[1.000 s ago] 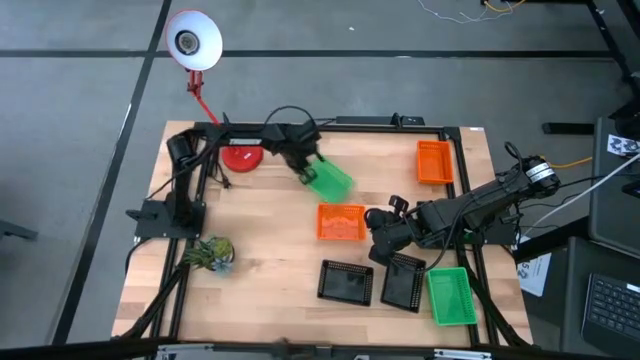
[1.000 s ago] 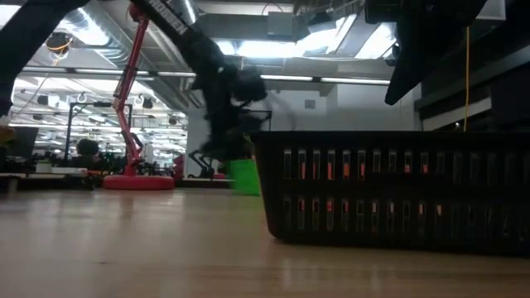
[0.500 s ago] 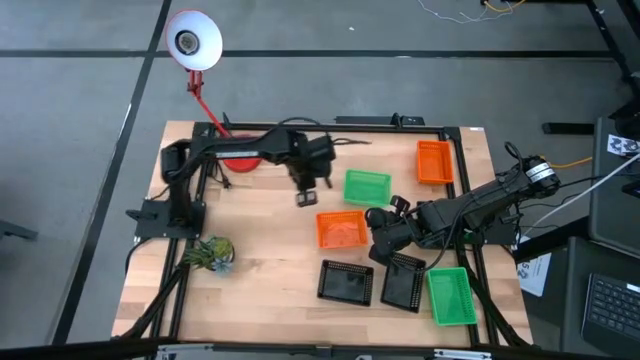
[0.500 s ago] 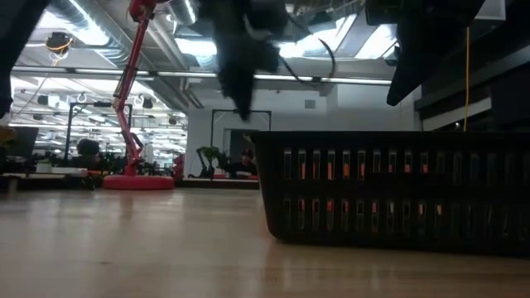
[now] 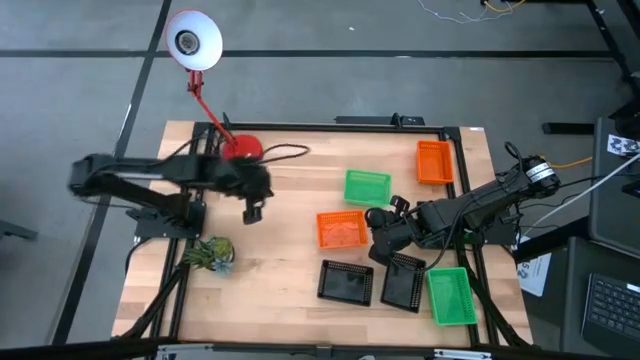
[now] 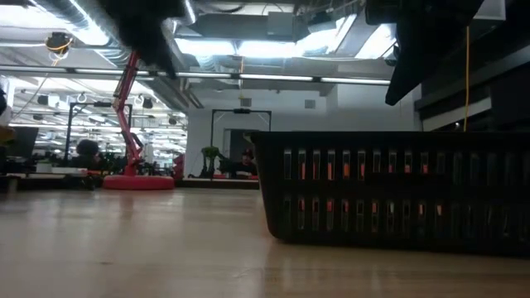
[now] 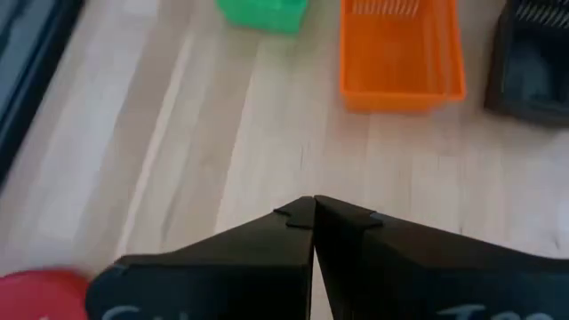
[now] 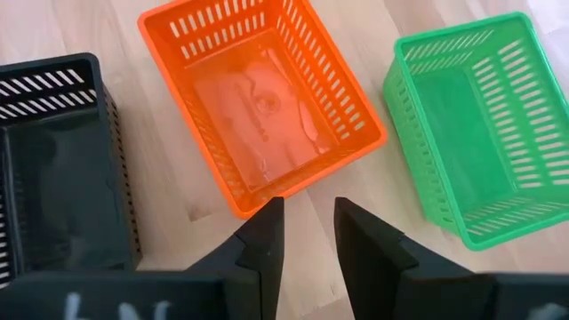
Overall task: Stack baskets by color
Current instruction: Stack the top green bin on the bottom green bin
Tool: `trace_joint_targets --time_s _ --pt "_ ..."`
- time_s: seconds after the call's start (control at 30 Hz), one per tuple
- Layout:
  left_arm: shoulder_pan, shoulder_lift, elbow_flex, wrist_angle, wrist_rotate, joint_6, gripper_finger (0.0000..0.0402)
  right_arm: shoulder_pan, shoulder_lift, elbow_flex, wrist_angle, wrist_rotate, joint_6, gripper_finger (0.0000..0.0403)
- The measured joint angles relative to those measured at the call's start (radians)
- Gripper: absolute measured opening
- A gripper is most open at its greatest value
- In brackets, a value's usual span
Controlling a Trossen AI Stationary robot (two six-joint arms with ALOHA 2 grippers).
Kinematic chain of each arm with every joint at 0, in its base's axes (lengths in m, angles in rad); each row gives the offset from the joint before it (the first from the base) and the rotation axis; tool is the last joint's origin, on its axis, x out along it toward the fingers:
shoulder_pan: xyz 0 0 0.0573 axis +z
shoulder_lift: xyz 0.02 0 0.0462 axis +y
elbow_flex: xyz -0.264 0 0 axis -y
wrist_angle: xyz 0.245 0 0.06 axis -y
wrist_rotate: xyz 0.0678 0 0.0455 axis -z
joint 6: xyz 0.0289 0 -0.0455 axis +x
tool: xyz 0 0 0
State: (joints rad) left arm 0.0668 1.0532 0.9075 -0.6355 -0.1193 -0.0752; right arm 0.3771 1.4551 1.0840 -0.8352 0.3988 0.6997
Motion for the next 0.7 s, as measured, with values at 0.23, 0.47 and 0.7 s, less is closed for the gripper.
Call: trace_joint_targets --time_s 0.23,0.47,0.7 --pt "0.05 -0.279 -0.609 0.874 0.156 -0.023 0.0 -0.006 0.0 0.0 -0.003 0.0 -0.05 0.01" --pt "0.09 -0.434 -0.842 1.066 0.162 -0.079 0.0 -0.039 0.0 0.0 -0.012 -0.035 -0.053 0.01" --pt "0.095 -0.655 -0.847 0.778 0.16 -0.074 0.0 -0.104 0.0 0.0 -0.013 -0.06 -0.078 0.01"
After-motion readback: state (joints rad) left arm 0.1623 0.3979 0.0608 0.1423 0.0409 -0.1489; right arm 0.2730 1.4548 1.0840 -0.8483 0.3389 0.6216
